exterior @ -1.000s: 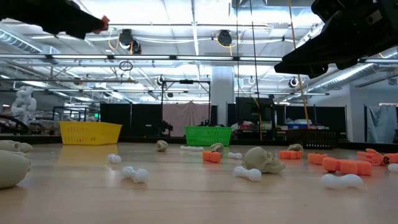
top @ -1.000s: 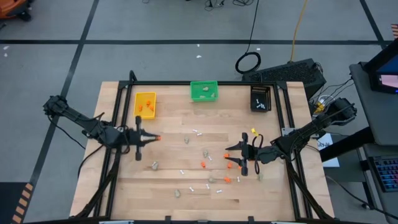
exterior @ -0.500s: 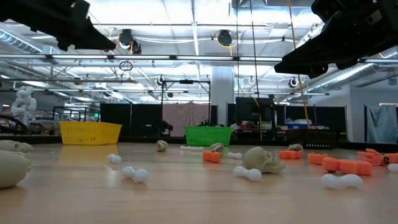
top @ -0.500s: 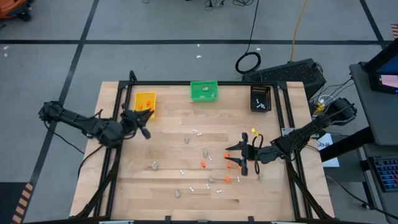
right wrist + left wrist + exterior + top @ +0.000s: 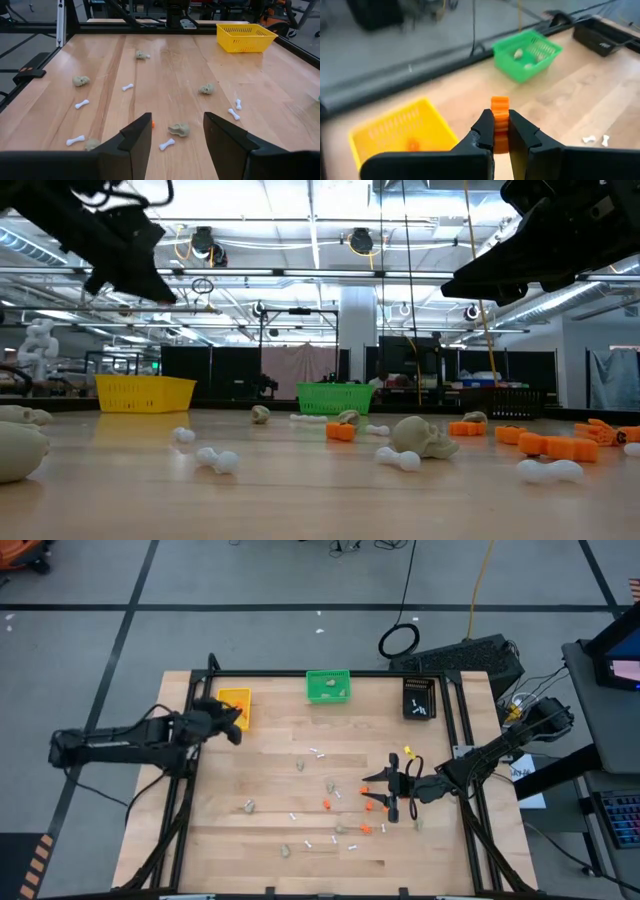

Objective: Sort Halloween decoration
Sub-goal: Put the orange skeleton toy into the yellow bin, then put the gray skull toy into the green bin

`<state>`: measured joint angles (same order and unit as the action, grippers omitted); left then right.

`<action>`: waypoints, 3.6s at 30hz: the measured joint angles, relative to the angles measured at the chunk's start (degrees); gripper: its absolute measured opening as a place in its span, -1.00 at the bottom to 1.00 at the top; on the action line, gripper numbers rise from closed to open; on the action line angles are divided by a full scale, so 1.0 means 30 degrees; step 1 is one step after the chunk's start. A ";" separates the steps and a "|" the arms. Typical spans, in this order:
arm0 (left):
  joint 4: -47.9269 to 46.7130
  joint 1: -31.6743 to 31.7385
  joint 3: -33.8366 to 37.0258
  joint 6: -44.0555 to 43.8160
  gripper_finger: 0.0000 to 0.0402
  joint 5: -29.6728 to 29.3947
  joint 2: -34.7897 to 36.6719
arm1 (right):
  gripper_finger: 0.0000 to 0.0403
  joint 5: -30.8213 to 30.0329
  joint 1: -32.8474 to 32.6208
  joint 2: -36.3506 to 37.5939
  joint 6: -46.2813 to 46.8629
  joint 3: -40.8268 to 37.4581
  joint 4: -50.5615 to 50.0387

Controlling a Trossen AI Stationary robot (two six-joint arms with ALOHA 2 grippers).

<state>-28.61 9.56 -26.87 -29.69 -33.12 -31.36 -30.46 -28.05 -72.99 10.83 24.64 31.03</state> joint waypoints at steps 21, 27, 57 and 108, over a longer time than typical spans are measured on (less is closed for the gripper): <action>-0.0274 1.3698 -0.1430 0.2293 -0.90 1.0028 -0.9082 | -0.17 0.0000 0.0000 0.0000 -0.0304 0.0000 -0.0007; -0.0317 1.3807 -0.2508 0.2681 -0.90 1.0570 -1.1378 | -0.17 -0.0005 0.0000 0.0000 -0.0350 0.0000 -0.0007; -0.1960 0.8848 -0.3362 0.5018 -0.08 0.9568 -0.5688 | -0.17 -0.0488 0.0000 0.0000 0.1150 0.0000 -0.0292; 1.0643 -0.9575 -0.0991 0.3013 -0.08 0.5368 -0.9911 | 0.03 0.8636 -0.6139 -0.8262 2.4608 1.4880 -3.4121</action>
<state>3.32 -19.17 -29.85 -20.65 -17.02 -61.10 -4.55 -46.47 -97.78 84.65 69.28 -71.34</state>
